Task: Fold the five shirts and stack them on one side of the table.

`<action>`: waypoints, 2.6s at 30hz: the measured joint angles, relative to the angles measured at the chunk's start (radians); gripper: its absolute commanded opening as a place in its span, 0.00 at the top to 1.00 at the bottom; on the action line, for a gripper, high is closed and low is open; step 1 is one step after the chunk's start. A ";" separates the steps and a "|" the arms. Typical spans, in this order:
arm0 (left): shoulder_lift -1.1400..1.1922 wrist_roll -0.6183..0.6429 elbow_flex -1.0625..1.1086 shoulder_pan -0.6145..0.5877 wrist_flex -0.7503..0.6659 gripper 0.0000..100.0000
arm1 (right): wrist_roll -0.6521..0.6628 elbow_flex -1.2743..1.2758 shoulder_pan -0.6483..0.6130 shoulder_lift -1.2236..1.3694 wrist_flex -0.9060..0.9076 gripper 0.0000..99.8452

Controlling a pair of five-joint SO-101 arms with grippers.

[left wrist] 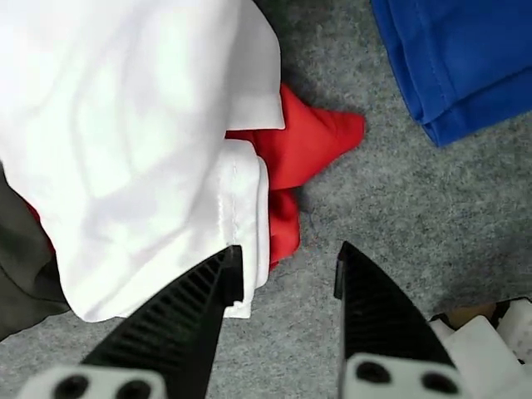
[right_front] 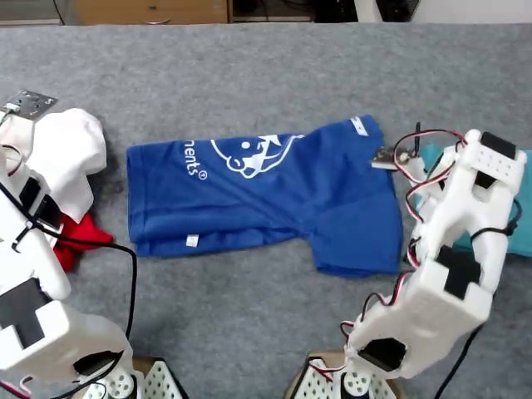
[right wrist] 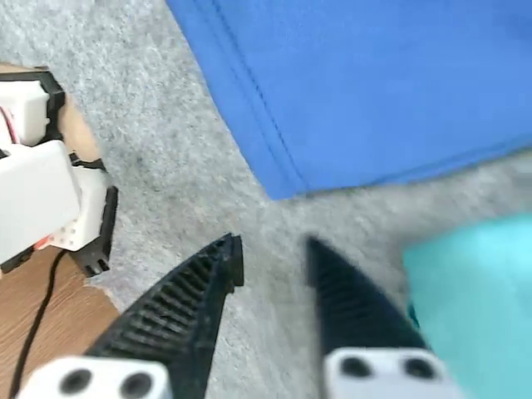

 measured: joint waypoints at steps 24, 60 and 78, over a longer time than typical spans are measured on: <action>0.117 0.764 0.069 0.494 -0.381 0.98 | -0.594 -0.175 -0.350 0.038 -0.660 1.00; 0.864 0.864 -0.632 0.485 -0.005 0.98 | -0.684 -0.999 -0.284 0.637 -0.284 1.00; 0.305 0.792 -0.364 0.549 0.000 0.90 | -0.692 -1.418 -0.239 0.565 0.005 1.00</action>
